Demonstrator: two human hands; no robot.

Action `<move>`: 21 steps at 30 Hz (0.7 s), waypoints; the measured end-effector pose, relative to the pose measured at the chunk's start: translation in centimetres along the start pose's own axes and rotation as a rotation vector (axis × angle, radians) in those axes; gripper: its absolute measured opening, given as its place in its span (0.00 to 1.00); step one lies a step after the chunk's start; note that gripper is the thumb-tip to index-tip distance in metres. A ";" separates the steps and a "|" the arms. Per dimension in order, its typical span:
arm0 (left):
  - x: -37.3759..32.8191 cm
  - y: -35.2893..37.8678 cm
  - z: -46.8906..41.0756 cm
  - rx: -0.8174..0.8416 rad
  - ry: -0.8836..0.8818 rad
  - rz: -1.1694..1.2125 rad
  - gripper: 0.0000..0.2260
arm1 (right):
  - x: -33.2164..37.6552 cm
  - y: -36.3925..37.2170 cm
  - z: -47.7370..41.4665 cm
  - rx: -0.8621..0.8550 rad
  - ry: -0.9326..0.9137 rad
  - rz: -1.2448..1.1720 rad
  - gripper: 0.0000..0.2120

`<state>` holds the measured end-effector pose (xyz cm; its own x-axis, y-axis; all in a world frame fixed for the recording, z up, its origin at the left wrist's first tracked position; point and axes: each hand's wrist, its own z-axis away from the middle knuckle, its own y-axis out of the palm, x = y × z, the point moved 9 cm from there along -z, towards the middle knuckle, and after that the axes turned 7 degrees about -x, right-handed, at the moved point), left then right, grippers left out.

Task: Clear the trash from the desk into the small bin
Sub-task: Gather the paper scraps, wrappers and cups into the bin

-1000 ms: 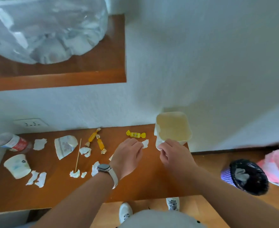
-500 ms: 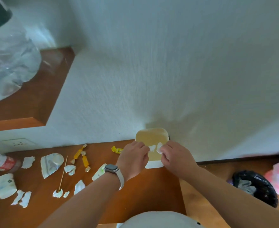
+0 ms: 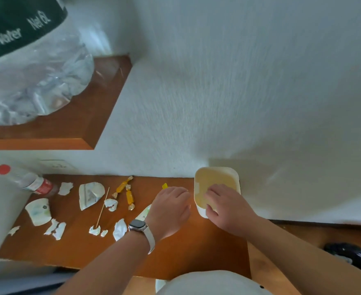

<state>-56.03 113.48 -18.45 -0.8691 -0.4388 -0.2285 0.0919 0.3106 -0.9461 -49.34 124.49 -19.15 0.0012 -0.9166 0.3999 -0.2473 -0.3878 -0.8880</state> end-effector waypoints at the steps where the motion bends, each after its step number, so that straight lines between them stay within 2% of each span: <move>1: 0.5 -0.3 0.7 -0.004 -0.001 -0.014 0.10 | 1.0 0.3 -0.4 0.004 -0.028 0.001 0.10; 5: 3.5 -1.1 4.0 -0.007 -0.069 -0.076 0.15 | 5.1 2.3 -1.8 0.039 -0.140 0.031 0.11; 9: 8.5 -0.7 8.3 0.102 -0.226 -0.146 0.18 | 8.4 5.6 -2.7 0.137 -0.212 0.087 0.15; 11: 10.8 -0.2 10.6 0.166 -0.252 -0.164 0.19 | 9.6 7.6 -3.2 0.194 -0.200 0.107 0.17; 16: 15.6 0.3 15.2 0.210 -0.355 -0.137 0.20 | 11.5 13.1 -4.1 0.354 -0.185 0.157 0.19; 21: 19.9 2.8 18.7 0.282 -0.381 -0.088 0.20 | 11.7 17.5 -4.6 0.445 -0.060 0.190 0.24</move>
<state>-63.96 89.87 -29.90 -0.6442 -0.7473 -0.1633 0.2002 0.0413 -0.9789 -58.17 107.43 -29.00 0.0551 -0.9742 0.2187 0.1898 -0.2049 -0.9602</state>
